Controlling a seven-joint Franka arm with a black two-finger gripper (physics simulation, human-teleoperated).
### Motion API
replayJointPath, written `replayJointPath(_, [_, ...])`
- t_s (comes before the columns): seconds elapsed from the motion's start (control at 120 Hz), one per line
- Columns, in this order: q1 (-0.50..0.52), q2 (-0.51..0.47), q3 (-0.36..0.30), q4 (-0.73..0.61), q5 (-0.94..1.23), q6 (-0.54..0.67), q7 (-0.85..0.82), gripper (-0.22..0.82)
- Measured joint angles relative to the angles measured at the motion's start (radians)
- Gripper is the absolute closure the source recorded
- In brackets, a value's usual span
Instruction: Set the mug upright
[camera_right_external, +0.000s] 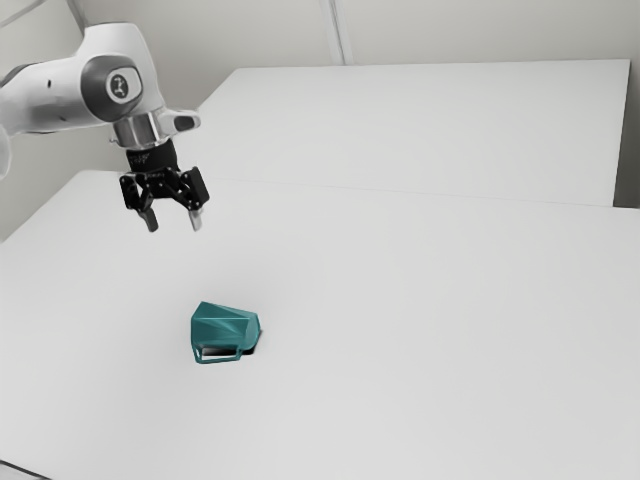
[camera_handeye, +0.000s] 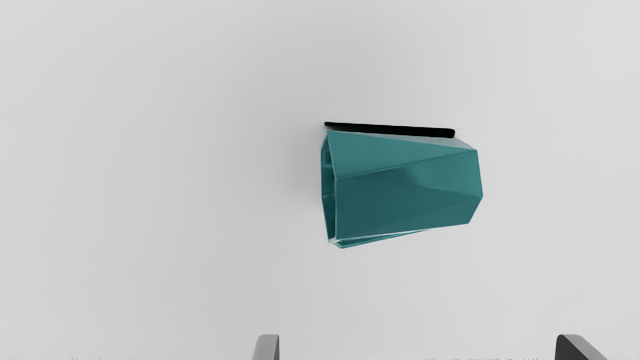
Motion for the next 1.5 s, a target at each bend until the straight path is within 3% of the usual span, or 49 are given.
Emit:
replayJointPath(0.625, [0.0,-0.005,0.048,-0.296,-0.05,0.132,0.005,0.0])
replayJointPath(0.767, [-0.01,-0.011,0.094,-0.303,-0.101,0.158,0.027,0.0])
replayJointPath(1.05, [0.003,-0.001,0.178,-0.305,-0.248,0.18,0.155,0.0])
replayJointPath(1.5, [0.0,0.072,0.251,-0.334,-0.459,0.203,0.436,0.0])
